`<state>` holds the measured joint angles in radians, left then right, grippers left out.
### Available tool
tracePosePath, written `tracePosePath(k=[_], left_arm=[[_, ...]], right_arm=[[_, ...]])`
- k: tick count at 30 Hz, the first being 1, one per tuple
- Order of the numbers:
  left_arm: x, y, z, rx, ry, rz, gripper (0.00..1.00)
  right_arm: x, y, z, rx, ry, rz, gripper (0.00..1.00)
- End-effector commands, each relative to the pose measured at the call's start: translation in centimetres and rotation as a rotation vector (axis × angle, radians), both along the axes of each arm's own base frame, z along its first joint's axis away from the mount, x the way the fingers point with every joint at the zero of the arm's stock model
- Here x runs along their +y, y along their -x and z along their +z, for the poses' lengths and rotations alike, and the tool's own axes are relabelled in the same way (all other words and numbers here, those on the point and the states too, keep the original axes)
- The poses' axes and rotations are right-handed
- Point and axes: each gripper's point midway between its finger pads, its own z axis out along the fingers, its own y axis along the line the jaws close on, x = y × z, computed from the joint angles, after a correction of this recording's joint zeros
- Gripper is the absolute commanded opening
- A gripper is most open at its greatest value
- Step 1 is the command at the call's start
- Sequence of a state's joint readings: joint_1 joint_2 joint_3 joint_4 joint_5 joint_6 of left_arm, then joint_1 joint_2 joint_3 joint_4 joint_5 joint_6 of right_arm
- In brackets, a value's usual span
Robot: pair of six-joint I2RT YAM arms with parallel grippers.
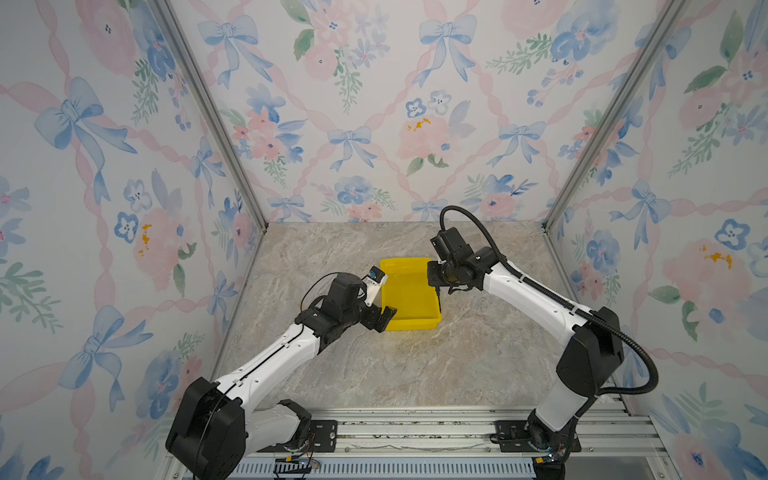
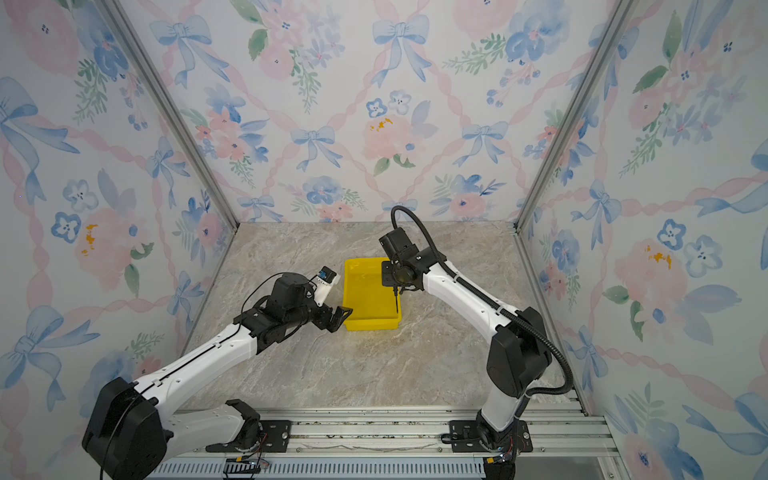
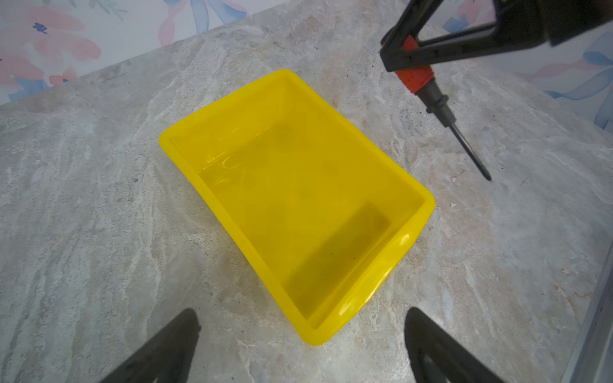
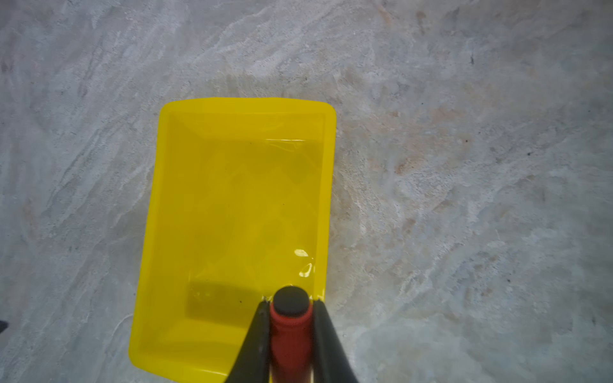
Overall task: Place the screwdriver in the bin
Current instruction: 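Lift the screwdriver with the right gripper and carry it over the yellow bin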
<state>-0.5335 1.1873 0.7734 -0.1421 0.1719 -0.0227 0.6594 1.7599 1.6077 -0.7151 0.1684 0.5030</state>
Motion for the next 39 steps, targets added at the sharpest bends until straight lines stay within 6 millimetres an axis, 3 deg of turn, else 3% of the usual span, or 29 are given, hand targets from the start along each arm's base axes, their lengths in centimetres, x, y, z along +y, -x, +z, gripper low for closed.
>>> tracePosePath(k=[1, 4, 5, 7, 16, 21, 29, 39], left_arm=[[0.0, 0.3, 0.4, -0.007, 0.038, -0.003, 0.97], [0.2, 0.5, 0.9, -0.020, 0.048, 0.005, 0.97], [0.5, 1.0, -0.2, 0.002, 0.038, 0.007, 0.98], [0.9, 1.3, -0.3, -0.004, 0.037, 0.016, 0.97], [2.2, 2.1, -0.5, -0.014, 0.044, 0.052, 0.98], [2.2, 2.0, -1.0, -0.003, 0.036, 0.051, 0.98], [2.4, 1.1, 0.1, -0.047, 0.023, 0.073, 0.97], [2.4, 1.3, -1.0, -0.016, 0.019, 0.065, 0.98]], right_arm=[[1.6, -0.6, -1.0, 0.045, -0.001, -0.015, 0.00], [2.9, -2.0, -1.7, 0.051, -0.010, -0.017, 0.00], [3.3, -2.4, -2.0, 0.055, -0.012, -0.016, 0.00], [4.1, -3.3, -2.6, 0.061, -0.009, -0.015, 0.00], [5.9, -6.2, -6.4, 0.100, -0.006, -0.040, 0.00], [6.1, -6.8, -8.7, 0.130, 0.018, -0.048, 0.00], [6.1, -7.5, -11.9, 0.170, 0.039, -0.065, 0.00], [6.1, -7.4, -15.2, 0.211, 0.046, -0.079, 0.00]])
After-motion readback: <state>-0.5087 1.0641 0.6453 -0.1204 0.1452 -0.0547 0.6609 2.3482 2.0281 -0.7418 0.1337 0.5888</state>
